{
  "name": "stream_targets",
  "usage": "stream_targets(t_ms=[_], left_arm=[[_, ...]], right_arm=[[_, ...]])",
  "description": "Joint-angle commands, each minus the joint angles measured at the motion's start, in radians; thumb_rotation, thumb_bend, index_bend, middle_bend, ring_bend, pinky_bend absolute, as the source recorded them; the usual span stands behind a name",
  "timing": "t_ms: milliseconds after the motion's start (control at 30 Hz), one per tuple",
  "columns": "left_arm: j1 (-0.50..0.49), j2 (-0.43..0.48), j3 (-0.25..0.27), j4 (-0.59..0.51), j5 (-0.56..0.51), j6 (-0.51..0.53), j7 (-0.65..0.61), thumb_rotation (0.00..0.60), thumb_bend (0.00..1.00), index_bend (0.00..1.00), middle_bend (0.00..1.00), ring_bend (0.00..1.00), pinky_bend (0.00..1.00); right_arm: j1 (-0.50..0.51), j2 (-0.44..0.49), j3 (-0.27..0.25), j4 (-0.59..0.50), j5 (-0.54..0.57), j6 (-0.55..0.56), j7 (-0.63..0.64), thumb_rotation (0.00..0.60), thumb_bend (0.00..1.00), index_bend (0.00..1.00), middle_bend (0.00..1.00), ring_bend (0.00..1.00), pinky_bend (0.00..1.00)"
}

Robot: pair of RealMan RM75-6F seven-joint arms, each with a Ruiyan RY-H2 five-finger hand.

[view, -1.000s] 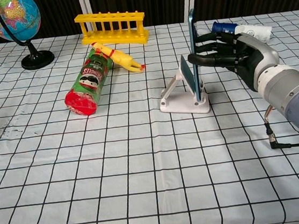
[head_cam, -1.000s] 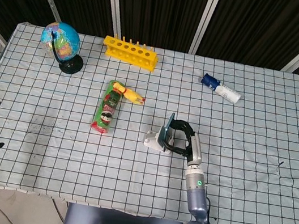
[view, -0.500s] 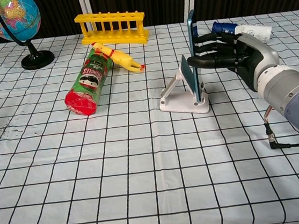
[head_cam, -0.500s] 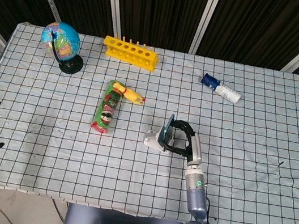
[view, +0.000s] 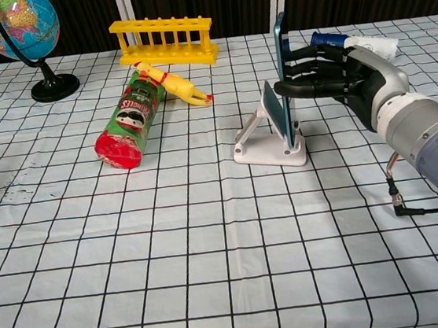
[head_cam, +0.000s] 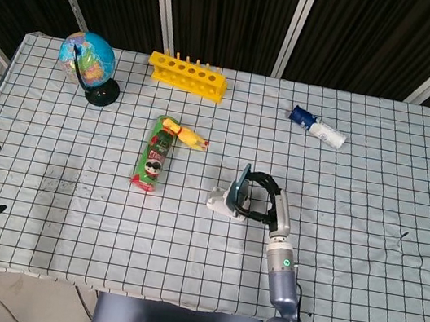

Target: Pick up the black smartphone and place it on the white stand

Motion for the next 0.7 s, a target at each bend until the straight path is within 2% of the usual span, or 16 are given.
stream_targets(t_ms=[33, 700], left_arm=[[0.000, 0.000, 0.000, 0.000, 0.000, 0.000, 0.000, 0.600, 0.00, 0.00, 0.00, 0.00, 0.00], [0.000, 0.001, 0.000, -0.001, 0.001, 0.000, -0.007, 0.600, 0.00, 0.00, 0.00, 0.00, 0.00]], right_arm=[[0.000, 0.000, -0.001, -0.001, 0.000, 0.002, -0.004, 0.600, 0.06, 0.56, 0.51, 0.24, 0.18], [0.000, 0.002, -0.005, -0.011, 0.008, -0.006, -0.025, 0.600, 0.01, 0.49, 0.46, 0.19, 0.18]])
